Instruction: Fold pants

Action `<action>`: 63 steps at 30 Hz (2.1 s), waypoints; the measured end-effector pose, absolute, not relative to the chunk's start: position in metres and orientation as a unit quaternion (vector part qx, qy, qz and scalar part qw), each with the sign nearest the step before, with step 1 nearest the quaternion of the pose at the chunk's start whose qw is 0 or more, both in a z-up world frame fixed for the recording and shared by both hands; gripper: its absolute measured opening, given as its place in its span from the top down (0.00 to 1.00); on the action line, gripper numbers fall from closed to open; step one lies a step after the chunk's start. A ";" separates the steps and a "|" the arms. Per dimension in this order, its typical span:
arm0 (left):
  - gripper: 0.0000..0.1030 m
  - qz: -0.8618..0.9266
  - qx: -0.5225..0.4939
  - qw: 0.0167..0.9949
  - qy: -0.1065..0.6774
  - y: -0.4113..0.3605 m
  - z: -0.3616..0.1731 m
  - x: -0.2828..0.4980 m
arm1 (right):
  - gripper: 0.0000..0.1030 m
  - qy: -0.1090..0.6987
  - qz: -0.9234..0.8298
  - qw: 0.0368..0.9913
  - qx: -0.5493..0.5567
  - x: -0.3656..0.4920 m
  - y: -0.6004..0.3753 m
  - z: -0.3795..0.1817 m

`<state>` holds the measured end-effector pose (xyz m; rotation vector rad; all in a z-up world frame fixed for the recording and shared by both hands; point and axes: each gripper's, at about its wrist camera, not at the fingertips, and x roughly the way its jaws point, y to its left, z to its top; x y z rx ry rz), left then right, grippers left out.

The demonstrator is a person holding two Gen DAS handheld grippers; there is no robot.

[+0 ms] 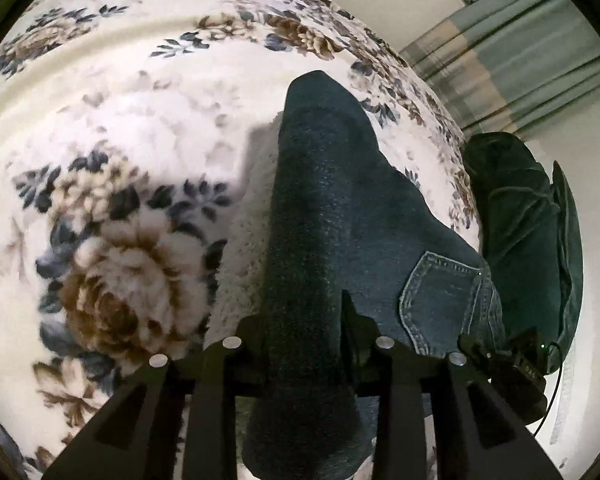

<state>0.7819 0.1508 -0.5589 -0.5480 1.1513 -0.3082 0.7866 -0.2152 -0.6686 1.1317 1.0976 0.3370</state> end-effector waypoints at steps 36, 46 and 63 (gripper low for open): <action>0.12 0.016 0.006 0.915 0.403 0.077 -0.224 0.505 | 0.00 0.408 -0.073 0.908 0.053 0.479 -0.147 -0.213; 0.12 0.020 -0.004 0.933 0.360 0.060 -0.137 0.375 | 0.00 0.355 -0.037 0.934 0.033 0.319 -0.149 -0.097; 0.12 0.032 -0.003 0.948 0.317 0.053 -0.064 0.263 | 0.00 0.291 -0.007 0.956 0.027 0.145 -0.152 0.026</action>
